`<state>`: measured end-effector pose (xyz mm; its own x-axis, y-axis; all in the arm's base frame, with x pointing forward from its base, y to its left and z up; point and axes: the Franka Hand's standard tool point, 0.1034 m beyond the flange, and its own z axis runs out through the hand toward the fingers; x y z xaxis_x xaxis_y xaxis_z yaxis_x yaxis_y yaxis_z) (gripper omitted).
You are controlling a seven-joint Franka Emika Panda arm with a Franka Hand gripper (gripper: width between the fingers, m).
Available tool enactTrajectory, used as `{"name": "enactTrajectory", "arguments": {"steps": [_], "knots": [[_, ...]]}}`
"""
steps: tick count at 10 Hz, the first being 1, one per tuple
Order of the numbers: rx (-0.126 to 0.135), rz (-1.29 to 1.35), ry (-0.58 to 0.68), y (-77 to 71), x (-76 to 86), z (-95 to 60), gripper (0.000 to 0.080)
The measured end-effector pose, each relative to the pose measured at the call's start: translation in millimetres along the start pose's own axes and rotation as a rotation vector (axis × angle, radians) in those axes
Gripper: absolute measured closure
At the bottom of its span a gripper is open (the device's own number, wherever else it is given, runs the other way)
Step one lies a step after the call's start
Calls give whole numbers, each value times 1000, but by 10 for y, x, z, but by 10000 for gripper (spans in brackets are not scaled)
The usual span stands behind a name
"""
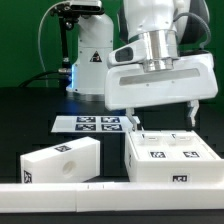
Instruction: Assemble cabinet
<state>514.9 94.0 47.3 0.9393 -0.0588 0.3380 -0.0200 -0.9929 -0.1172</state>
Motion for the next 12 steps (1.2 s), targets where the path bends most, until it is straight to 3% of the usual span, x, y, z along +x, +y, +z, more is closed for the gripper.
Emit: {"name": "enactTrajectory", "arguments": {"steps": [1, 4, 7, 10, 12], "knots": [[-21, -72, 14, 177, 4, 51, 3], [-19, -52, 11, 198, -4, 53, 4], [-33, -46, -9, 375, -94, 161, 4], [-30, -51, -23, 350, -171, 197, 4], [-24, -55, -21, 297, -121, 254, 4]]}}
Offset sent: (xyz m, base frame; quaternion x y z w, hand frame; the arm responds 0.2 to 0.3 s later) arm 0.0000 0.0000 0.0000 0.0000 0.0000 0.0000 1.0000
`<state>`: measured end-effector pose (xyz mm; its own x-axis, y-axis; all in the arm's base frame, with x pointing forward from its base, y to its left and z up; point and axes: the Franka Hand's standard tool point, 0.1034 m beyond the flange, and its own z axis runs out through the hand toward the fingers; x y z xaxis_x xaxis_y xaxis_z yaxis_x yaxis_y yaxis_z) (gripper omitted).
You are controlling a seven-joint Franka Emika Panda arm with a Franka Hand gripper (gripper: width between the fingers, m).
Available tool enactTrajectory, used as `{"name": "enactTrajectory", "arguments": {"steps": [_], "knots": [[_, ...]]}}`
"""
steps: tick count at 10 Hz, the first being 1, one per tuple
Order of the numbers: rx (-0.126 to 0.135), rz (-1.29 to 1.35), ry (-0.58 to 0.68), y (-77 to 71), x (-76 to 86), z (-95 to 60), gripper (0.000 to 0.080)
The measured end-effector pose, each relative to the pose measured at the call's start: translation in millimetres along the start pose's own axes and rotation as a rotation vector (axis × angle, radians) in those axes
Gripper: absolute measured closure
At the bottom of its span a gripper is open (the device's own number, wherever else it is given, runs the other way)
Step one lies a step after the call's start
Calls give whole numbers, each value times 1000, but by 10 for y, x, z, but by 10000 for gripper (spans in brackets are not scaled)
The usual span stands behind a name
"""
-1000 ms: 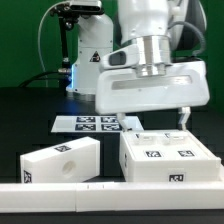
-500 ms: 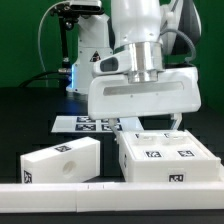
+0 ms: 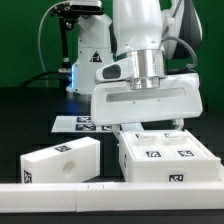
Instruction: Assemble cabinet
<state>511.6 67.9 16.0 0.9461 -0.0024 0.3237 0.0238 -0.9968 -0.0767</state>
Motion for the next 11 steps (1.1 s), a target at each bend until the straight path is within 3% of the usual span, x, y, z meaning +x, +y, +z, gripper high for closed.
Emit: {"name": "enactTrajectory", "arguments": {"steps": [3, 11], "knots": [[9, -13, 5, -124, 42, 23, 4], [8, -10, 5, -102, 52, 21, 30]]}}
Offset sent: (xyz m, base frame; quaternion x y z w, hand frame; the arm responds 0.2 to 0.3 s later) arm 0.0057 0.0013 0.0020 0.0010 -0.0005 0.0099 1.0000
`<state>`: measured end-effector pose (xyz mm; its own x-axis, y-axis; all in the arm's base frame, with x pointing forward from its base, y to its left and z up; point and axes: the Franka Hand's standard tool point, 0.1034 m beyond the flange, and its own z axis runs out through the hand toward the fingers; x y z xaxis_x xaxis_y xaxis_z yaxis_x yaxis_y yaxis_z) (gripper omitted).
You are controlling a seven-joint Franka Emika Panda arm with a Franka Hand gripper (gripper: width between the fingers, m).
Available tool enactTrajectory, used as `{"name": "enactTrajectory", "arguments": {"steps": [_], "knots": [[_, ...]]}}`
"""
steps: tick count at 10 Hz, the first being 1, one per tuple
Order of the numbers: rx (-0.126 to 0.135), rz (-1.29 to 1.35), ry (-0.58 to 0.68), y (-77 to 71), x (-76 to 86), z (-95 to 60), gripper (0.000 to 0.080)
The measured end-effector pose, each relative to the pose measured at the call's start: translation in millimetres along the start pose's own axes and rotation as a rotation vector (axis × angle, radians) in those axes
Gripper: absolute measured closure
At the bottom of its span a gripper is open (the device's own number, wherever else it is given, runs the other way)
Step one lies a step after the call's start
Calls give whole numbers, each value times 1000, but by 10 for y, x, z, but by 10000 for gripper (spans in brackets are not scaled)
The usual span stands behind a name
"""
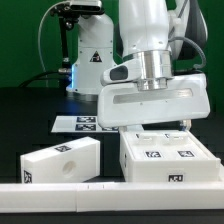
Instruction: Assemble cabinet
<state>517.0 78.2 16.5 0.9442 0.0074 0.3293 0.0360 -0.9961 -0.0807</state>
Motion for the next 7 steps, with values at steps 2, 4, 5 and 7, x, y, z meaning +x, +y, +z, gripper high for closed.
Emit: {"name": "enactTrajectory", "arguments": {"steps": [2, 4, 5, 7], "knots": [[0, 0, 0, 0, 0, 0, 160], [0, 0, -1, 1, -3, 2, 493], [0, 0, 0, 1, -2, 2, 493], [0, 0, 0, 2, -2, 2, 578]]}}
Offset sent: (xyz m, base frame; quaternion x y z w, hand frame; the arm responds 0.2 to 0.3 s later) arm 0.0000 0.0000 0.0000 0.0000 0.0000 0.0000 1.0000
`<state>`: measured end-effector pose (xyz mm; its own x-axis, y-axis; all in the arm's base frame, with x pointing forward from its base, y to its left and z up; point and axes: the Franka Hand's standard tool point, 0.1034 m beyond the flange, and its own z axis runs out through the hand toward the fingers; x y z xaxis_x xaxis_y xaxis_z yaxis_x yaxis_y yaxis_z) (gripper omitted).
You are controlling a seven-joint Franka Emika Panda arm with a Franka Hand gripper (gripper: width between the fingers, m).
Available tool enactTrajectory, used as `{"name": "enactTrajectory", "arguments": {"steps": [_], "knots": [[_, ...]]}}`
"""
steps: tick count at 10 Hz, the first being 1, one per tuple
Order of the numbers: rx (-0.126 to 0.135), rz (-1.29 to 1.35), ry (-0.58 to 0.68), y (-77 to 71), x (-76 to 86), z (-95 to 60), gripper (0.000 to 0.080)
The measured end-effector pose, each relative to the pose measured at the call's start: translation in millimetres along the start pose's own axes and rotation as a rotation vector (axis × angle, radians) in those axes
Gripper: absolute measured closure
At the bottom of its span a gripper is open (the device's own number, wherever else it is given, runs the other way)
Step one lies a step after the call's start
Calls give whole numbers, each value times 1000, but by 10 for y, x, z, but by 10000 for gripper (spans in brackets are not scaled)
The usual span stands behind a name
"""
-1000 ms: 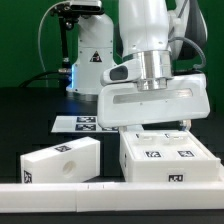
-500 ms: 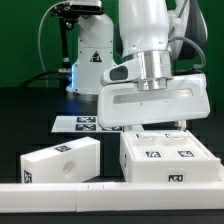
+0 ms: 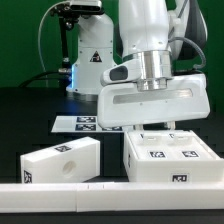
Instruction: Assemble cabinet
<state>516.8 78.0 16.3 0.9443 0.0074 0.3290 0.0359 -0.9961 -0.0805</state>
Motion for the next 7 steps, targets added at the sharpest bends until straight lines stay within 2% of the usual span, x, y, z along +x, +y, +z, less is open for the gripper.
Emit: {"name": "enactTrajectory", "arguments": {"steps": [4, 5, 7], "knots": [[1, 8, -2, -9, 1, -9, 578], [1, 43, -23, -39, 3, -82, 578], [2, 85, -74, -69, 121, -351, 577]]}}
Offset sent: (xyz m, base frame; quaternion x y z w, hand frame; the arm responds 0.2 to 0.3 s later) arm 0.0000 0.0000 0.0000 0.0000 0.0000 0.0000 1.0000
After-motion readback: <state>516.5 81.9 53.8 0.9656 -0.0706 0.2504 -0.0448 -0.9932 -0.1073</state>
